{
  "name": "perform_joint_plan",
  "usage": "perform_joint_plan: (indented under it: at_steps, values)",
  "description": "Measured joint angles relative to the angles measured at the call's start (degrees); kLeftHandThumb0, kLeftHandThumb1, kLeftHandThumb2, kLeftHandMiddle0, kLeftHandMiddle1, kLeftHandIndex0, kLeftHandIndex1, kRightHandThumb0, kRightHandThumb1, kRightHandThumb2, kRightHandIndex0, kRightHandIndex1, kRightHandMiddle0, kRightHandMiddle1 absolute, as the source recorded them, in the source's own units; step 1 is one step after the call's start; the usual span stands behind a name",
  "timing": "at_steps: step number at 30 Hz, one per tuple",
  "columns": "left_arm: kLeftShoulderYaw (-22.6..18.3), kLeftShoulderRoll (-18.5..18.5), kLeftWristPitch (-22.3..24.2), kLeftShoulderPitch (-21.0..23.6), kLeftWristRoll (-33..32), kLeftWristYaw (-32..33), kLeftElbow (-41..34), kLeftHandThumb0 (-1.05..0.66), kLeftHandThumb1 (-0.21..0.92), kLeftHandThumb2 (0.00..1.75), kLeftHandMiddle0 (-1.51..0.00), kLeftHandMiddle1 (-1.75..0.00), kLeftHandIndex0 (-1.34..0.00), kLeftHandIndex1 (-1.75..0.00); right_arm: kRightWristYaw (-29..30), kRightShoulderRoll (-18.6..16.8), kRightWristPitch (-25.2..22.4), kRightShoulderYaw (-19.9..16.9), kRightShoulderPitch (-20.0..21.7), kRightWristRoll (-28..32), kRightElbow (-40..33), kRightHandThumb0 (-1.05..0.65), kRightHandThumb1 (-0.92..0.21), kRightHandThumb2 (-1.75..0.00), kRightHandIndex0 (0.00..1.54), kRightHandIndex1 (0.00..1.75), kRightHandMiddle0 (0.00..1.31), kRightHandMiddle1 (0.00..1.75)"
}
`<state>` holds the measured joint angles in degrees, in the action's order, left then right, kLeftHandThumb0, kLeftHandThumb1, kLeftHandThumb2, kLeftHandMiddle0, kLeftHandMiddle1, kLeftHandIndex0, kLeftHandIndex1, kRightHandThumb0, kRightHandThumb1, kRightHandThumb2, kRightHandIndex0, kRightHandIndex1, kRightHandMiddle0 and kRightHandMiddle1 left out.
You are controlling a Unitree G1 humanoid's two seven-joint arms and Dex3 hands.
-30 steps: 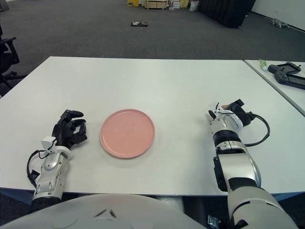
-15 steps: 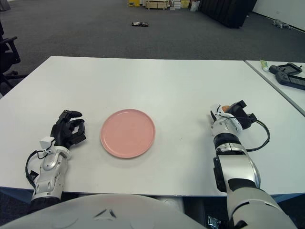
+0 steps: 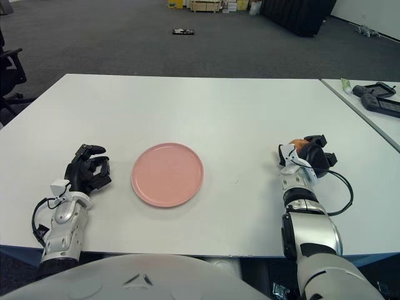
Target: Put the apple into the plate.
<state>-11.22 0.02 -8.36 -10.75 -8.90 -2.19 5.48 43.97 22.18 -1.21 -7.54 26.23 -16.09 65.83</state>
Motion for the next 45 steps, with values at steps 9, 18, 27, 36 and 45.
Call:
perform_joint_plan:
  at_steps: [9, 18, 27, 36, 45]
  values:
    - [0.0, 0.0, 0.0, 0.0, 0.1, 0.0, 0.0, -0.01, 0.33, 1.31, -0.55, -1.73, -0.42, -1.75, 2.4, -1.1, 4.8, -2.0, -0.4, 2.8, 0.2, 0.00, 0.06, -1.71, 0.93, 1.63, 0.67, 1.75]
    - [0.0, 0.0, 0.1, 0.0, 0.3, 0.5, 0.0, -0.01, 0.34, 1.29, -0.56, -1.71, -0.42, -1.75, 2.5, -1.6, 10.4, -2.3, -1.0, 4.4, 0.7, 0.00, 0.05, -1.69, 0.94, 1.59, 0.66, 1.75]
    - [0.0, -0.1, 0.4, 0.1, 0.2, 1.0, -0.1, -0.01, 0.35, 1.30, -0.56, -1.73, -0.39, -1.75, 5.7, -2.0, 13.6, -2.0, -2.0, 4.3, 0.6, 0.00, 0.05, -1.68, 0.95, 1.58, 0.66, 1.75]
    - [0.0, 0.0, 0.9, 0.1, 0.3, 1.0, -0.3, -0.01, 0.35, 1.29, -0.56, -1.73, -0.39, -1.75, 7.4, -2.1, 15.2, -1.6, -2.4, 4.2, 0.2, 0.00, 0.06, -1.69, 0.95, 1.59, 0.66, 1.75]
    - [0.0, 0.0, 1.3, 0.2, 0.4, 1.4, -0.5, -0.01, 0.32, 1.33, -0.57, -1.75, -0.41, -1.75, 9.7, -3.1, 16.8, -1.1, -4.5, 4.0, -3.3, 0.00, 0.05, -1.69, 0.94, 1.60, 0.66, 1.75]
